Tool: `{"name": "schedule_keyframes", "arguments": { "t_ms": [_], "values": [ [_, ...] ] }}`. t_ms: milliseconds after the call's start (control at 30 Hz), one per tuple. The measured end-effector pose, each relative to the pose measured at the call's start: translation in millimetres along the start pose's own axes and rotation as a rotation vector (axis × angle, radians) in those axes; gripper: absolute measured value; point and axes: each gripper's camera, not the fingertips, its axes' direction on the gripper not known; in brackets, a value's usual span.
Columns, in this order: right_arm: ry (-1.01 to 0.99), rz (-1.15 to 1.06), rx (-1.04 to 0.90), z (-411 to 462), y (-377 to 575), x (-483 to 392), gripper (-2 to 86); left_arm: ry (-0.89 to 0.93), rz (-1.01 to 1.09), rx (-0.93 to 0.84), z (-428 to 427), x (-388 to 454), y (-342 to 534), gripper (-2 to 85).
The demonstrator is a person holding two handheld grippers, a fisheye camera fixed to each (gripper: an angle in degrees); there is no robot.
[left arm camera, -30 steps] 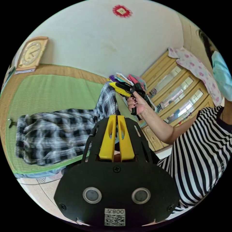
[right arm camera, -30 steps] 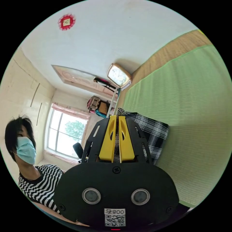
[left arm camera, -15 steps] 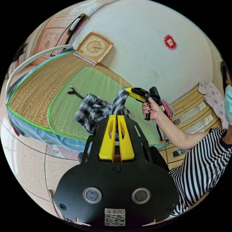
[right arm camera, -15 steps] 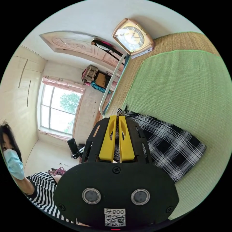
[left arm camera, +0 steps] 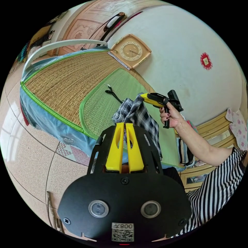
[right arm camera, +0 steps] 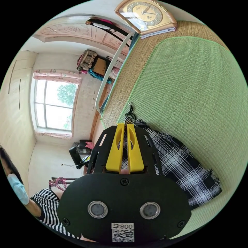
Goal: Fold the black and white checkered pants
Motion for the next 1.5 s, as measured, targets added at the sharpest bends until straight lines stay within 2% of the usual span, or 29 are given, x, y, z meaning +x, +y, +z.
{"name": "schedule_keyframes", "arguments": {
  "t_ms": [133, 300, 467, 633, 800, 1000, 1100, 1267, 1333, 1433, 1500],
  "values": [
    [0.043, -0.032, 0.004, 3, -4, 3, 1.5, -0.033, -0.049, 0.062, -21, -15, -1, 0.7],
    [-0.039, -0.105, 0.09, -10, 5, 3, 1.4, 0.0, -0.014, 0.139, -41, -9, 1, 0.3],
    [0.043, -0.111, 0.009, 22, -7, 4, 0.6, 0.0, 0.092, 0.019, -15, 10, -12, 0.1],
    [0.131, -0.068, -0.106, 61, -31, 16, 0.2, -0.147, 0.016, -0.031, 2, -2, -19, 0.1],
    [0.087, -0.082, -0.085, 56, -32, 24, 0.1, -0.089, 0.007, -0.002, -4, 2, -15, 0.1],
    [0.038, -0.22, -0.06, 8, 37, 16, 0.1, -0.132, 0.02, -0.032, 6, 8, -14, 0.1],
    [0.052, -0.181, -0.12, -1, 98, 27, 0.1, -0.117, 0.019, -0.019, 9, 12, -13, 0.1],
    [0.185, -0.028, -0.152, -8, 179, 57, 0.1, -0.127, 0.021, -0.062, 25, 25, -11, 0.1],
    [0.229, -0.003, -0.179, -2, 188, 70, 0.1, -0.12, 0.017, -0.053, 28, 31, -9, 0.1],
    [0.158, 0.027, -0.15, -8, 190, 80, 0.1, -0.08, 0.046, -0.046, 32, 50, 0, 0.2],
    [0.194, -0.014, -0.158, -9, 192, 77, 0.1, -0.041, 0.071, -0.08, 41, 64, 10, 0.1]
  ]
}}
